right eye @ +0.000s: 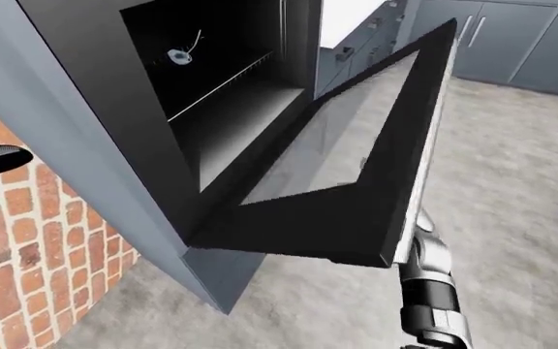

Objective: Close the oven door.

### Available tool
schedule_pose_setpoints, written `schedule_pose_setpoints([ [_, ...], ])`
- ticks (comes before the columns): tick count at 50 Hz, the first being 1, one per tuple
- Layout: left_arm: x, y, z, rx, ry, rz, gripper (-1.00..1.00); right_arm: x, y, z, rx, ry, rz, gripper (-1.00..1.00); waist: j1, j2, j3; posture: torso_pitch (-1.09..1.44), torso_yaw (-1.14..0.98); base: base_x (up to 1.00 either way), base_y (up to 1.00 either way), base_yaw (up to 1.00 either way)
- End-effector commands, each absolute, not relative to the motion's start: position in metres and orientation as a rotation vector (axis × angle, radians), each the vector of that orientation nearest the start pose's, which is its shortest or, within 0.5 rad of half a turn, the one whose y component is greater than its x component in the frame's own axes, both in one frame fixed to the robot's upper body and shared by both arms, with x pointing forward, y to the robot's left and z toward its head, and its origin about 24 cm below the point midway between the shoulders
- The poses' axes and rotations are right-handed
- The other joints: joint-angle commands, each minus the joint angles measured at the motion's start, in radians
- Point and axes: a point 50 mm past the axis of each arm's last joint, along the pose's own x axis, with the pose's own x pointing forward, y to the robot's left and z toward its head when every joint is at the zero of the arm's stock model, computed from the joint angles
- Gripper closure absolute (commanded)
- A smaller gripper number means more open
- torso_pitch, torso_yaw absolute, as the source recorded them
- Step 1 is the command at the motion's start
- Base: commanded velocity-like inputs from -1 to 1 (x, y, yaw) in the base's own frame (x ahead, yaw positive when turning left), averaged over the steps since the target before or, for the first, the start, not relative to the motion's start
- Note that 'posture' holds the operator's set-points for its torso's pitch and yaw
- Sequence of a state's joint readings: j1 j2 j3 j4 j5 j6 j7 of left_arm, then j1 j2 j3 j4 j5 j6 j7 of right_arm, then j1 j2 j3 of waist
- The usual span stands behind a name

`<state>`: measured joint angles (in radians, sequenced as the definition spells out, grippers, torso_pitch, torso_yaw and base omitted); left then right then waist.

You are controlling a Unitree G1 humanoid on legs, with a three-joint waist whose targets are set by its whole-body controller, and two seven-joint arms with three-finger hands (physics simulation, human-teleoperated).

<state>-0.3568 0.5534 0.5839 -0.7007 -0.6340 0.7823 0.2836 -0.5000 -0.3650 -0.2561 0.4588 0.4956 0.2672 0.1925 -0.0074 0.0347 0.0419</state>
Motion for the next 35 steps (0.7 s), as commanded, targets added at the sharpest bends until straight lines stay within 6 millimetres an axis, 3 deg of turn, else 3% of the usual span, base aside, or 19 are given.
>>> schedule_pose_setpoints([
  [1,0.212,0.265,0.283,0.014,-0.526,0.324,-1.00,0.348,-0.246,0.137,0.279,-0.046,0.058,-1.00,0.002,-0.004,-0.029,0.00,0.00,0.00,0.00,0.00],
  [9,0.212,0.265,0.284,0.013,-0.526,0.323,-1.00,0.355,-0.234,0.159,0.250,-0.069,0.109,-1.00,0.002,-0.007,-0.032,0.00,0.00,0.00,0.00,0.00],
  [29,0.210,0.269,0.285,0.017,-0.534,0.338,-1.00,0.402,-0.185,0.223,0.110,-0.105,0.260,-1.00,-0.006,0.006,-0.024,0.00,0.00,0.00,0.00,0.00],
  [35,0.210,0.269,0.285,0.016,-0.533,0.339,-1.00,0.414,-0.154,0.239,0.056,-0.109,0.348,-1.00,-0.010,0.014,-0.021,0.00,0.00,0.00,0.00,0.00],
])
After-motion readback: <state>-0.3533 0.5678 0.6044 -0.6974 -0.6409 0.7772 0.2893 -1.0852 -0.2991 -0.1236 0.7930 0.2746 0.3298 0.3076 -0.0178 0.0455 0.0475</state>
